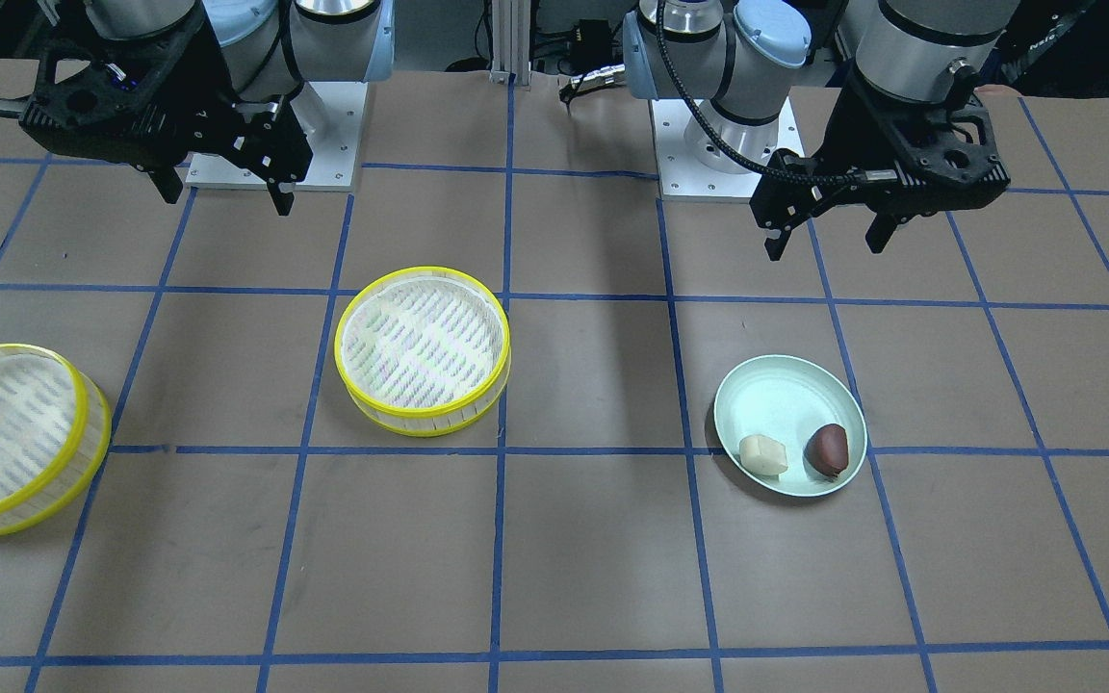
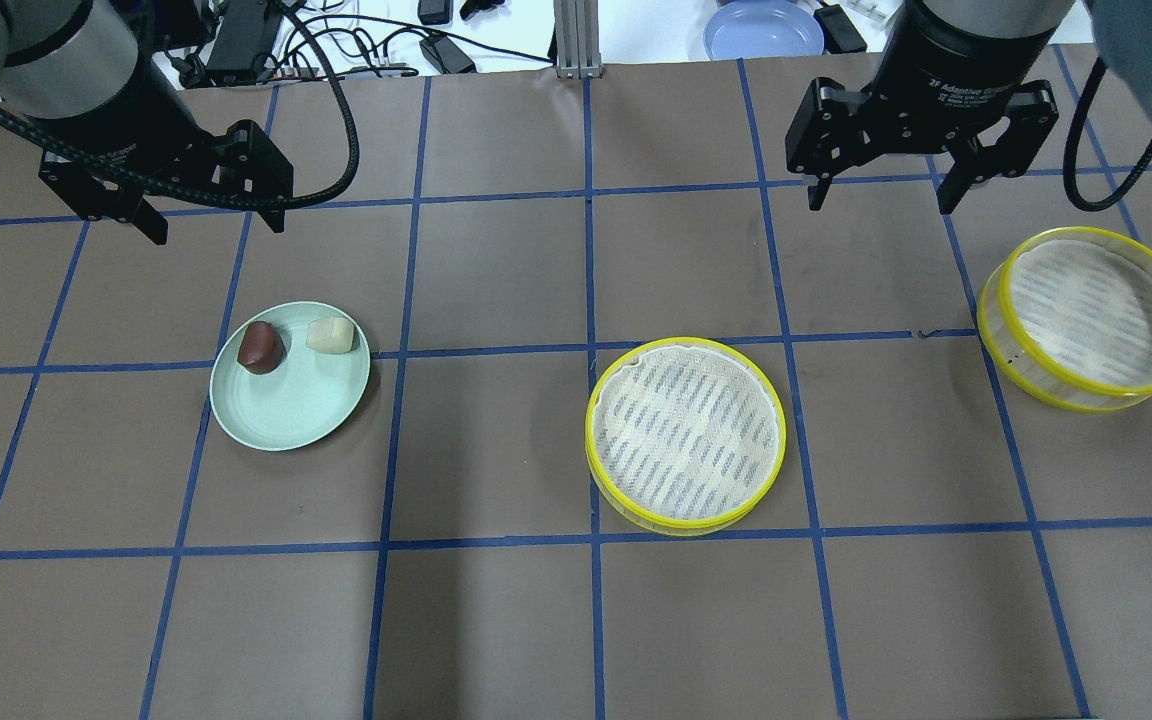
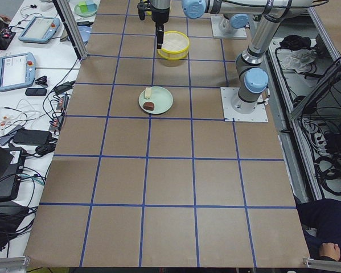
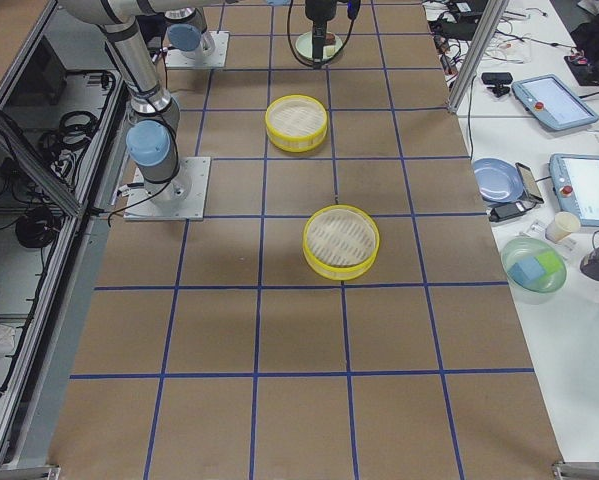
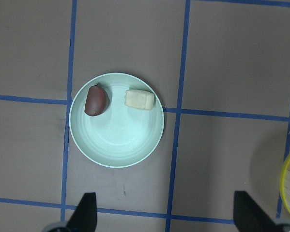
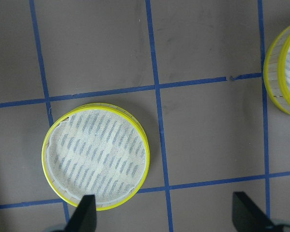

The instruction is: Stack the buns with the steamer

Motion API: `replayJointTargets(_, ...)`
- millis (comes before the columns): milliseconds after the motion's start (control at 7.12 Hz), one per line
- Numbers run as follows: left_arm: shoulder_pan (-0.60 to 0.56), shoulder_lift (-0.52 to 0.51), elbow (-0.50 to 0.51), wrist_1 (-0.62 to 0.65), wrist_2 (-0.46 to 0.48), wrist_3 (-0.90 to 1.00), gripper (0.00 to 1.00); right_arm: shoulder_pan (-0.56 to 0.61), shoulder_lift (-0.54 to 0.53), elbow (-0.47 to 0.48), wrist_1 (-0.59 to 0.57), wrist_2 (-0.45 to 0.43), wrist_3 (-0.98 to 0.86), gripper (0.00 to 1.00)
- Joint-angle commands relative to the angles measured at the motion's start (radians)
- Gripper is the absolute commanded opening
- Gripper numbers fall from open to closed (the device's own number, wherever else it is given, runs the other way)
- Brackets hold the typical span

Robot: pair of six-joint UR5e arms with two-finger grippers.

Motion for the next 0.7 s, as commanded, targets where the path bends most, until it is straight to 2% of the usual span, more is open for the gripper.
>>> replayJointTargets(0, 0.000, 0.004, 0.000, -0.002, 0.002, 0.000, 1.00, 0.000, 0.000, 0.000, 0.002, -0.001, 0.000, 1.00)
replayJointTargets(561, 0.002, 0.007, -0.003, -0.013, 0.002, 0.000, 1.00, 0.000, -0.001, 0.002, 0.005, -0.003, 0.002, 1.00)
